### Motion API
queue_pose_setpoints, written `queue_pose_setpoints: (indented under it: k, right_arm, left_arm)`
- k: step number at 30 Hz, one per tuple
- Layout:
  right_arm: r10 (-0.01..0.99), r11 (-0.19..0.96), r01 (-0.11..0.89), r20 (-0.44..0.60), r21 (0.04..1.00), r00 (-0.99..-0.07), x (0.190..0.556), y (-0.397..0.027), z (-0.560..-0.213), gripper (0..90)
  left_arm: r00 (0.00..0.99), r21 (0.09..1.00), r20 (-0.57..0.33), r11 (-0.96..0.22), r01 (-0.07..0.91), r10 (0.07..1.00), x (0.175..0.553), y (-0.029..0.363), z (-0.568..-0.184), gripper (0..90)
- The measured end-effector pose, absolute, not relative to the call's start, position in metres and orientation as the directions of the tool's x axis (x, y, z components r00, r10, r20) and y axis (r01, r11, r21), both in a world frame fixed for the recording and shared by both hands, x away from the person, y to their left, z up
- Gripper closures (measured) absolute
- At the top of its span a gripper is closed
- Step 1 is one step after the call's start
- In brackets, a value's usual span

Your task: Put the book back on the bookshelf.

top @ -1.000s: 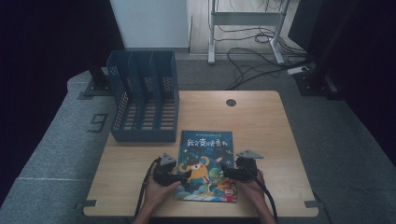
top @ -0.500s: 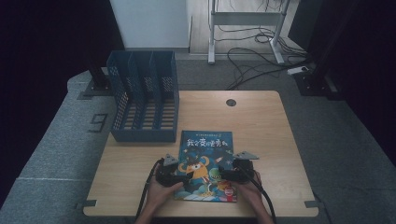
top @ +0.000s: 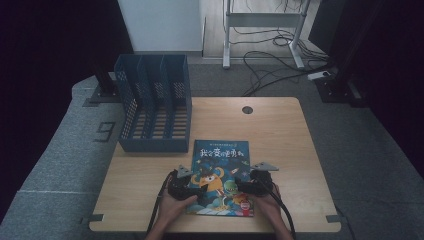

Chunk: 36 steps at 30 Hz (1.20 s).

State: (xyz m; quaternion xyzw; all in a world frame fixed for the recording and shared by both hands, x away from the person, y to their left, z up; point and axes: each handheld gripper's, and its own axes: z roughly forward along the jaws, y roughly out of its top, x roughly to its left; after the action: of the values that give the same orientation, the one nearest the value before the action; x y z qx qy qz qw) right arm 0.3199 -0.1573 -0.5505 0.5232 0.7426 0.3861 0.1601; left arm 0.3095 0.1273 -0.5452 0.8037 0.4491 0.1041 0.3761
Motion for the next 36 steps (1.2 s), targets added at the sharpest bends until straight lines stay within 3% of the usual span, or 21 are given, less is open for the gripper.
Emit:
queue_pose_setpoints:
  k: [18,36]
  right_arm:
    - [0.889,0.111,0.670,0.227,0.734,-0.396,0.312,-0.160,-0.544,29.4]
    - [0.868,0.055,0.704,0.314,0.708,-0.384,0.320,-0.168,-0.547,25.9]
  left_arm:
    - [0.553,0.698,-0.154,-0.306,0.648,0.819,0.307,0.128,-0.544,24.0]
    - [0.559,0.695,-0.157,-0.311,0.648,0.814,0.306,0.125,-0.544,22.3]
